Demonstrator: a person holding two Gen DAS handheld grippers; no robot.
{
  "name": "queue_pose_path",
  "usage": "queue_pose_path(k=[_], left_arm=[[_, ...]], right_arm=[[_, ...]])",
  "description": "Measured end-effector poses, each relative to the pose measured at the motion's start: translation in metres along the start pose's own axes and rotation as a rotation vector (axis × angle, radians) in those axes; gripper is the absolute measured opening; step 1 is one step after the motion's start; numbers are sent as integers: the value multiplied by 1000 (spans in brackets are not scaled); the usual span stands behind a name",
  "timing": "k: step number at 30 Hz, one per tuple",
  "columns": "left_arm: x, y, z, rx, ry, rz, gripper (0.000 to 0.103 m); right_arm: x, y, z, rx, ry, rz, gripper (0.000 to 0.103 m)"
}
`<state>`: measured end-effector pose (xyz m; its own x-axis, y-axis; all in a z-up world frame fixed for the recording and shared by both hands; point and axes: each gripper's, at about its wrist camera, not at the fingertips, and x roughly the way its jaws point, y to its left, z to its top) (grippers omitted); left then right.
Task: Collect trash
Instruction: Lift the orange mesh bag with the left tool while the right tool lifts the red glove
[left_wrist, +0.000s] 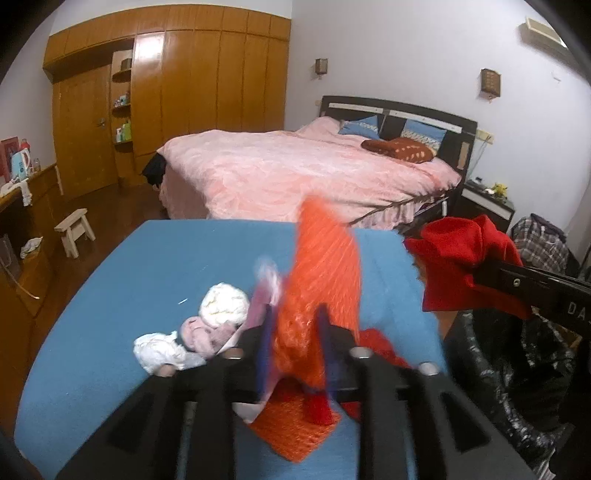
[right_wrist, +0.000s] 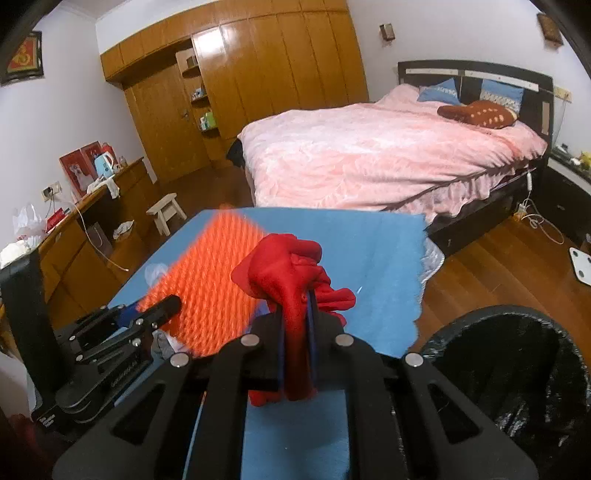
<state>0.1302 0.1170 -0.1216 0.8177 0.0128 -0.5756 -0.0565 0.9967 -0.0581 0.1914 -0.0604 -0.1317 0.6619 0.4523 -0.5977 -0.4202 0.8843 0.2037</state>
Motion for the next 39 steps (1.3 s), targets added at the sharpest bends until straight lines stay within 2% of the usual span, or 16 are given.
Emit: queue_pose_path(k=[3,5,9,15,22,24,26,28,30,32,39], left_arm=[[-1,9,-5,-9,13,30,57],[-5,13,-10,-15,13,58,61],[-13,16,-11,-22,0,51,62],[0,2,-5,-8,12,-26,61],[15,-1,-7,-14,42,-1,62],[20,3,-10,-28,59,7,68],[26,6,-12,-44,74,-5,67],[29,7,-12,-50,78,-24,57],[33,6,-12,-48,92,-38,23],[32,5,-11,-49,87,-49,14],[-1,-10,4,-36,-11,-66,12]], right_arm=[[7,2,-2,-5,20,2,9],[8,2,-4,-9,25,-1,9],[7,-2,-8,-10,29,-14,10],[17,-11,-13,13,59,-11,10],[16,-14,-17,12,61,-16,10],[17,-15,-17,13,63,-18,10],[18,-17,-19,15,68,-17,10],[20,-17,-19,15,72,-17,10],[20,-17,-19,15,74,-18,10],[19,-18,-18,13,68,-18,10],[2,-23,-12,14,32,-28,10]])
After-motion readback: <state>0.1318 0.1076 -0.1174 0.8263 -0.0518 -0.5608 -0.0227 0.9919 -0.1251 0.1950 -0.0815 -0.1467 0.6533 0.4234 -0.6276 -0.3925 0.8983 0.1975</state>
